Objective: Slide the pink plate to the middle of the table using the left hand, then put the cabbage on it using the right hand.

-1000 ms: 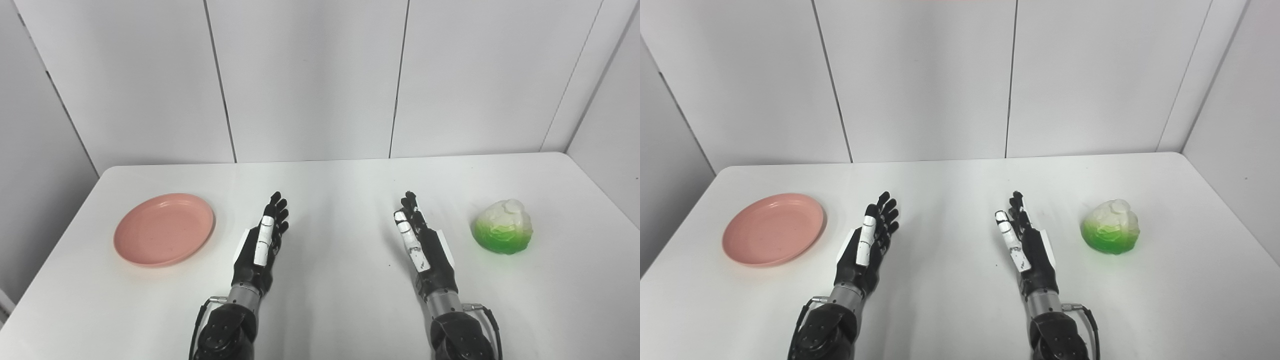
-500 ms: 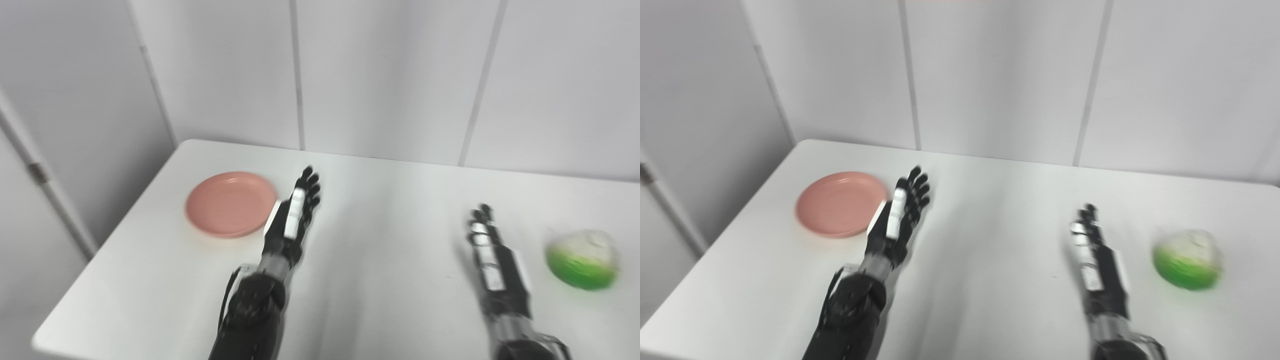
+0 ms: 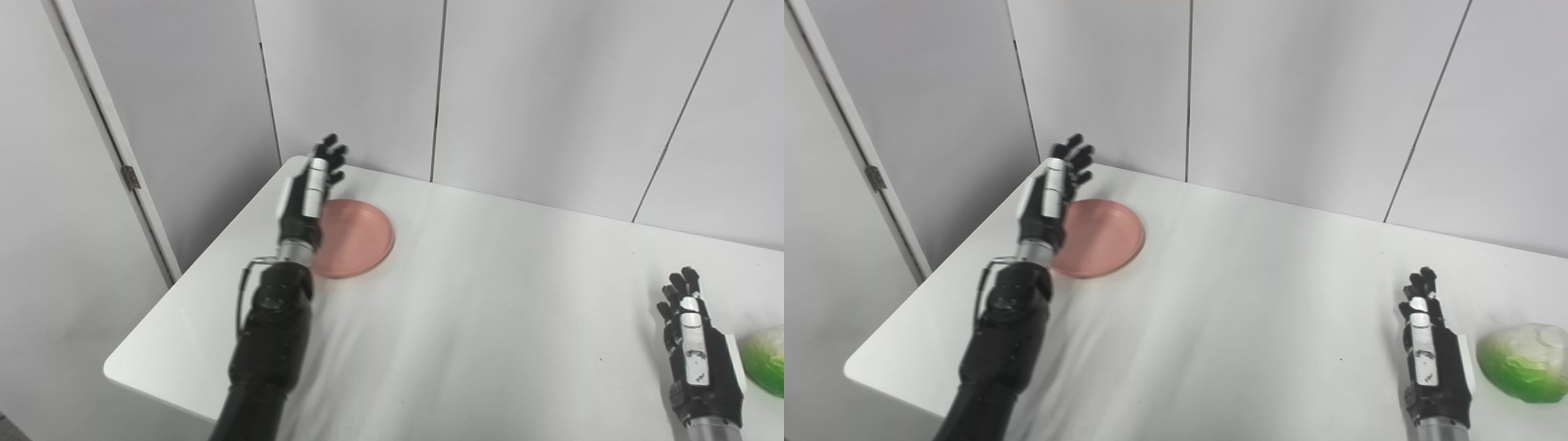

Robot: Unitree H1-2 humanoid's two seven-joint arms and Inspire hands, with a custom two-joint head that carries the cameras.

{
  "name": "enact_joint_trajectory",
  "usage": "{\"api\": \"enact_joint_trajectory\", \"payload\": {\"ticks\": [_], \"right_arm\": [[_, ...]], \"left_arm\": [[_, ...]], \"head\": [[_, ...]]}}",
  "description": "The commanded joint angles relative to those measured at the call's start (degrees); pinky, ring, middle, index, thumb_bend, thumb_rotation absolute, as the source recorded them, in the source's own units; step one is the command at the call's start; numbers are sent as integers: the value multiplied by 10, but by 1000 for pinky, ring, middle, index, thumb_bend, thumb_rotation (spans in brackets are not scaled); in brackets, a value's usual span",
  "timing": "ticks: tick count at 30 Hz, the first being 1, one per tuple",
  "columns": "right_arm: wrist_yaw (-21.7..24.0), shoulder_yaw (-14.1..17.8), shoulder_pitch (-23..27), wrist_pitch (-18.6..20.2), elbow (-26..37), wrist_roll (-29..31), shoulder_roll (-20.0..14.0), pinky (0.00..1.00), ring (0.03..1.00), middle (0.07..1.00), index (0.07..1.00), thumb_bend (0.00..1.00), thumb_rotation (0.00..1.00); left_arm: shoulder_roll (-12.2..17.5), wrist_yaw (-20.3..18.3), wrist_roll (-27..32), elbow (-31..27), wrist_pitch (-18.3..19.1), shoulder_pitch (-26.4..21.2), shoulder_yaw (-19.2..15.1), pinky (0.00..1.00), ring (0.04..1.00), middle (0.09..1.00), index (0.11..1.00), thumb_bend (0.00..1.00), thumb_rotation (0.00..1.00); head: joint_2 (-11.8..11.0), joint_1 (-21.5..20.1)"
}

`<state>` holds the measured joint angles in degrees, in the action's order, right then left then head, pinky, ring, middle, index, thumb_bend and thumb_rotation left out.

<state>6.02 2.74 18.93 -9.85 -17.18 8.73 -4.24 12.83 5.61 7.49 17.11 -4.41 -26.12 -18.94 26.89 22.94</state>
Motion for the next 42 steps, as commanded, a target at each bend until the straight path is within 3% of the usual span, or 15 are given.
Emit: {"api": "enact_joint_trajectory", "payload": {"ticks": [1,8,17,21,26,32,35,39,42], "right_arm": [[9,4,-8,-33,-14,5,-1,1000,986,973,1000,623,909],[11,6,-9,-37,-13,5,-1,1000,983,974,1000,602,912],[13,7,-12,-30,-4,8,0,1000,991,974,1000,621,905],[12,7,-13,-29,0,8,2,1000,988,974,1000,619,903],[13,7,-15,-30,3,4,-3,1000,995,973,1000,618,914],[15,7,-17,-27,7,5,-3,1000,999,977,1000,611,910],[13,6,-17,-23,11,2,-3,1000,998,982,1000,607,913],[10,4,-17,-22,13,-4,-2,1000,994,981,1000,601,920],[7,5,-17,-17,15,-4,0,1000,985,977,999,613,912]], "left_arm": [[35,10,-5,10,-31,-39,-8,850,821,807,811,819,1000],[87,39,-34,87,-59,-47,-11,780,765,760,762,760,1000],[104,57,-47,186,-112,-64,-3,723,722,722,724,755,1000],[91,50,-27,222,-116,-74,-3,738,742,739,734,748,1000],[80,57,-33,282,-146,-86,10,748,729,723,722,722,1000],[69,26,-20,345,-174,-100,31,777,771,760,758,728,1000],[66,19,-25,368,-178,-107,44,847,792,775,771,740,1000],[49,-3,-1,385,-194,-115,46,793,779,765,769,746,1000],[38,-18,15,383,-191,-117,46,812,781,766,763,806,1000]], "head": [[1,0],[1,2],[3,3],[5,0],[8,1],[10,0],[12,1],[13,-3],[15,-8]]}}
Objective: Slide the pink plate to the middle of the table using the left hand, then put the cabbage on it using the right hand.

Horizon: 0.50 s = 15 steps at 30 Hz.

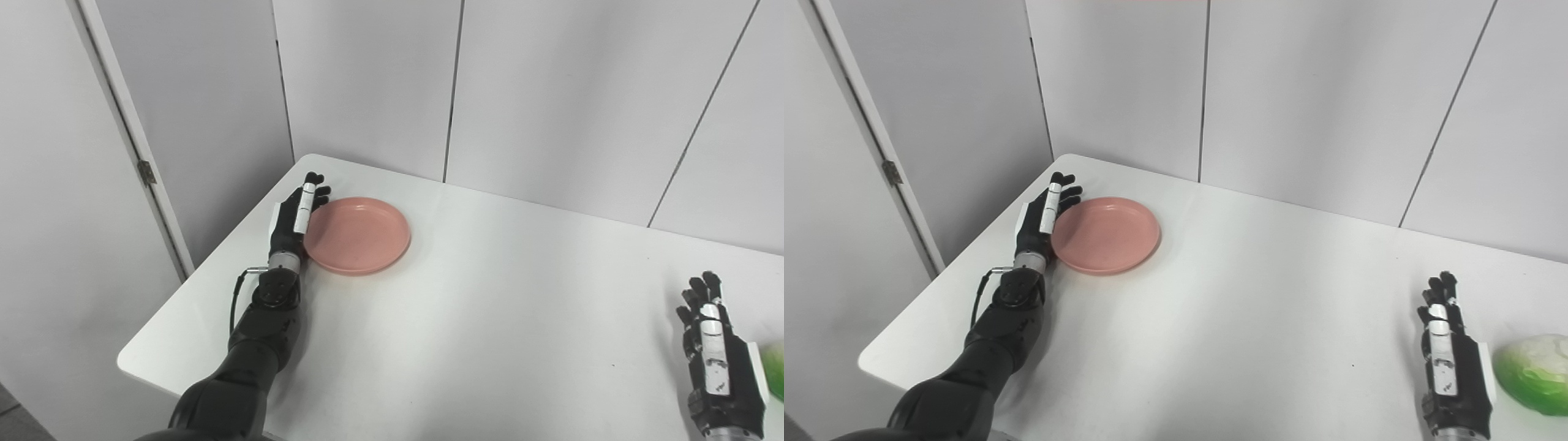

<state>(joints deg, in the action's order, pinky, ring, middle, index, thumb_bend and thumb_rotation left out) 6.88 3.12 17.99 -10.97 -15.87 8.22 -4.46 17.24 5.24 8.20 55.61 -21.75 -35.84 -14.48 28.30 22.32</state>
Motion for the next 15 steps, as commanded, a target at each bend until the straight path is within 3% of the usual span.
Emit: {"api": "enact_joint_trajectory", "payload": {"ticks": [1,5,11,15], "right_arm": [[-3,1,-7,-4,2,0,3,1000,983,976,998,614,909],[-1,-1,-8,-1,5,1,4,1000,987,979,1000,612,908],[-5,-8,-11,16,21,-5,8,1000,1000,985,1000,603,921],[-20,-9,-8,32,22,-11,20,1000,991,981,1000,694,881]], "left_arm": [[-9,-20,14,-3,-14,-20,1,816,782,766,763,810,1000],[-31,-54,56,-40,20,-13,-8,840,791,766,755,822,1000],[-70,-77,92,-122,78,3,-8,843,786,751,739,819,1000],[-90,-95,100,-160,101,14,2,815,783,755,746,811,1000]], "head": [[1,-2],[3,-12],[17,-58],[26,-90]]}}
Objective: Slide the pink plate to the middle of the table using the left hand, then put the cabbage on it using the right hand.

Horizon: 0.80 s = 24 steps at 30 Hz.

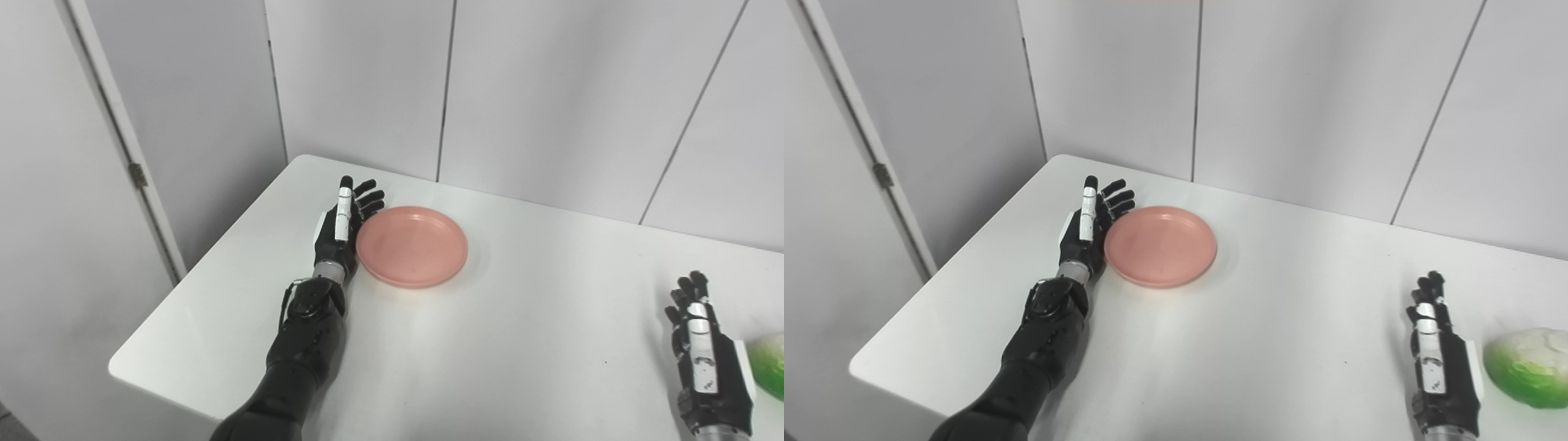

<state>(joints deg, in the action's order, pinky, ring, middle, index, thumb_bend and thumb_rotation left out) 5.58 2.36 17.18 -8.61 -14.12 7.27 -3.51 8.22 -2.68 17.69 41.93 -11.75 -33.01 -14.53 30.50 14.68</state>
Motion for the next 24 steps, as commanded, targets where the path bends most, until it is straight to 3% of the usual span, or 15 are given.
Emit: {"api": "enact_joint_trajectory", "payload": {"ticks": [1,3,15,20,24], "right_arm": [[-10,-2,1,10,5,-4,12,1000,995,980,1000,716,872],[-16,-3,1,8,7,-12,16,1000,992,981,1000,708,868],[-45,-20,3,5,18,-51,44,991,970,962,997,636,869],[-53,-28,3,13,29,-64,53,1000,989,970,1000,632,871],[-63,-32,4,20,33,-77,56,1000,981,965,999,656,877]], "left_arm": [[-4,-17,7,-30,6,-13,5,798,779,756,745,814,1000],[-11,-24,10,-37,17,-10,10,796,783,762,749,811,1000],[-48,-43,-16,-28,-14,7,54,782,770,758,744,809,1000],[-63,-50,-29,-50,11,24,77,812,791,774,762,820,1000],[-79,-45,-39,-56,9,37,89,832,795,772,756,806,1000]], "head": [[4,-13],[6,-27],[29,-141],[35,-164],[38,-175]]}}
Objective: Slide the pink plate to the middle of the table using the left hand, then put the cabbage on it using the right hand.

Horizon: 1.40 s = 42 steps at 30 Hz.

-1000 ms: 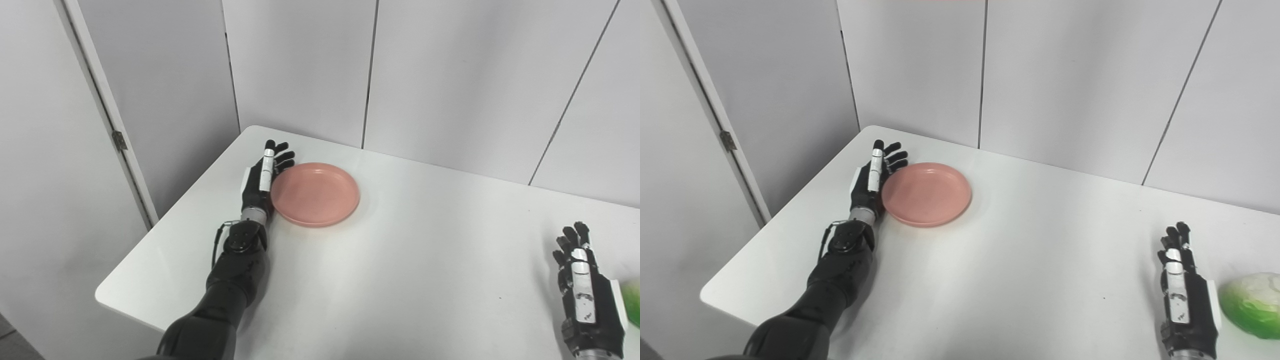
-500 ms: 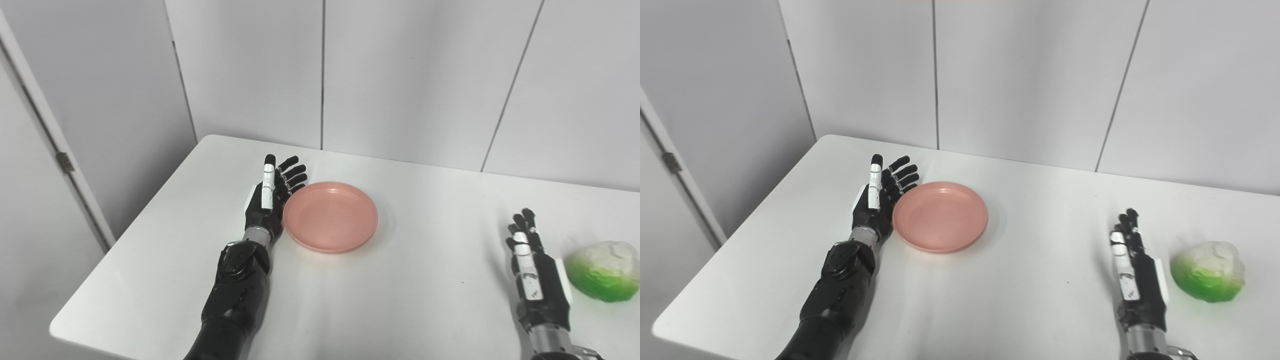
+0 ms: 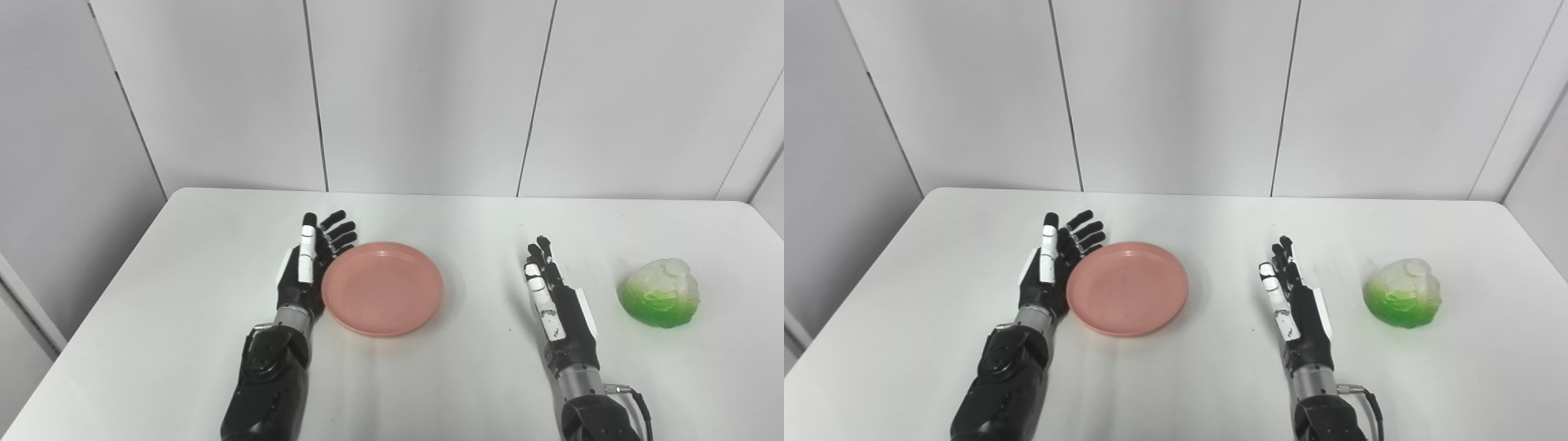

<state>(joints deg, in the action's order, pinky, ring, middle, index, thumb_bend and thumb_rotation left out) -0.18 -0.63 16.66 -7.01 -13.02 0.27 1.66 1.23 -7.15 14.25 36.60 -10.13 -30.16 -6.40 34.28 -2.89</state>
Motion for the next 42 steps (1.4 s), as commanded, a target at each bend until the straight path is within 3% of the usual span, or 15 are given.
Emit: {"api": "enact_joint_trajectory", "payload": {"ticks": [1,10,18,27,32,37,42], "right_arm": [[-6,-2,9,7,25,-8,5,1000,981,964,999,657,876],[-2,-17,13,26,48,-21,5,1000,992,972,1000,685,843],[16,-47,38,38,118,-116,-71,899,932,949,965,666,761],[68,-35,74,157,217,-200,-184,905,970,985,943,765,666],[83,-42,92,177,217,-289,-257,827,961,970,936,790,676],[92,-37,98,180,197,-305,-288,832,940,958,931,835,620],[106,-25,101,201,174,-320,-315,908,959,959,936,874,568]], "left_arm": [[-14,0,-9,-2,-9,11,10,830,794,771,754,805,1000],[-27,-10,-24,-17,-6,35,26,869,812,779,772,810,1000],[-34,-21,-18,-31,-2,45,29,892,836,804,786,794,1000],[-24,-32,-27,-34,3,45,38,949,878,842,834,807,1000],[-14,-40,-27,-19,-9,41,37,948,887,855,853,798,1000],[-9,-50,-11,4,-15,33,25,978,900,863,857,834,1000],[-7,-64,6,11,-14,29,13,966,896,860,854,836,1000]], "head": [[0,1],[3,-74],[1,-112],[-10,-163],[-23,-203],[-34,-235],[-37,-263]]}}
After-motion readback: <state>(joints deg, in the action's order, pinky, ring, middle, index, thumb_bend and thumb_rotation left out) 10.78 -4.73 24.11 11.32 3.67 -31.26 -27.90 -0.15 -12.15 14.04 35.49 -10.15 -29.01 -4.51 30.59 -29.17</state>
